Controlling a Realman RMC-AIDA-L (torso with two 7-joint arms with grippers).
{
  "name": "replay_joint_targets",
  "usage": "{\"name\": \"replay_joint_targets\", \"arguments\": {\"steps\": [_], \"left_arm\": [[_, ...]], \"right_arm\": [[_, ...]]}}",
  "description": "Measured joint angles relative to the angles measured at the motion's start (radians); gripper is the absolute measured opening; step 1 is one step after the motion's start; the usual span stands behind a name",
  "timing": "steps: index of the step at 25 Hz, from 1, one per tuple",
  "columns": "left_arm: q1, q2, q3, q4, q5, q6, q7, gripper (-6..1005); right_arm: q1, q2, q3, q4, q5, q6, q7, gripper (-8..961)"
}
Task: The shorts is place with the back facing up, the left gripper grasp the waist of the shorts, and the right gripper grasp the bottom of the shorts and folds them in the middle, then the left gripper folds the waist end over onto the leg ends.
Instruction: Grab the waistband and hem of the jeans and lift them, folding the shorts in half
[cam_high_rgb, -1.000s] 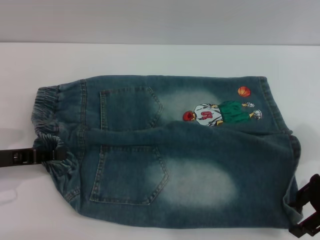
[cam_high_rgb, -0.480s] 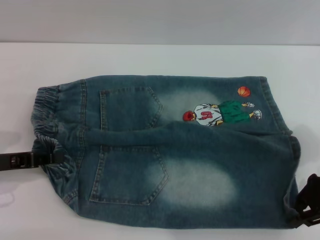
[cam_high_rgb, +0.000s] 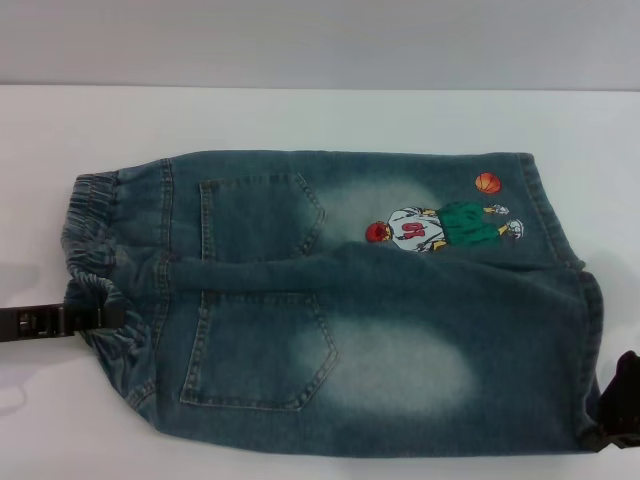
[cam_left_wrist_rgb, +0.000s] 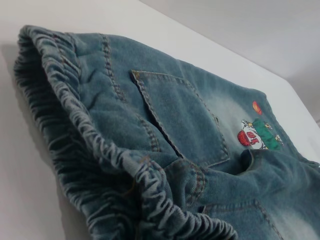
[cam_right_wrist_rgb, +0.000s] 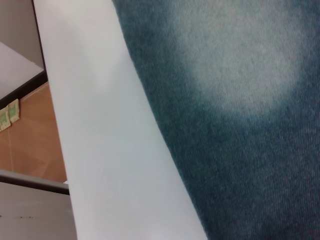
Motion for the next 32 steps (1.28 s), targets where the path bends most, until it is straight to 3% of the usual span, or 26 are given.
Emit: {"name": "replay_joint_targets", "arguments": {"steps": [13,24,32], "left_arm": [[-0.003,0.007,-0.009,0.006,-0.004,0.004,0.001,159],[-0.042,0.005,-0.180,0.004,-0.030,0.080,0.033,165],[-0.053,0.010,-0.194,0.006,-0.158,0.117,0.030,170]], "right_arm": [[-0.030,-0.003,0.063,-0.059,0.085,-0.082,-0.049,0],[-0.079,-0.001,0.148,-0.133,0.262,-0.105,-0.080,-1],[-0.107,-0.004,0.244,-0.158,0.384,-0.139,-0.117,-1]]}}
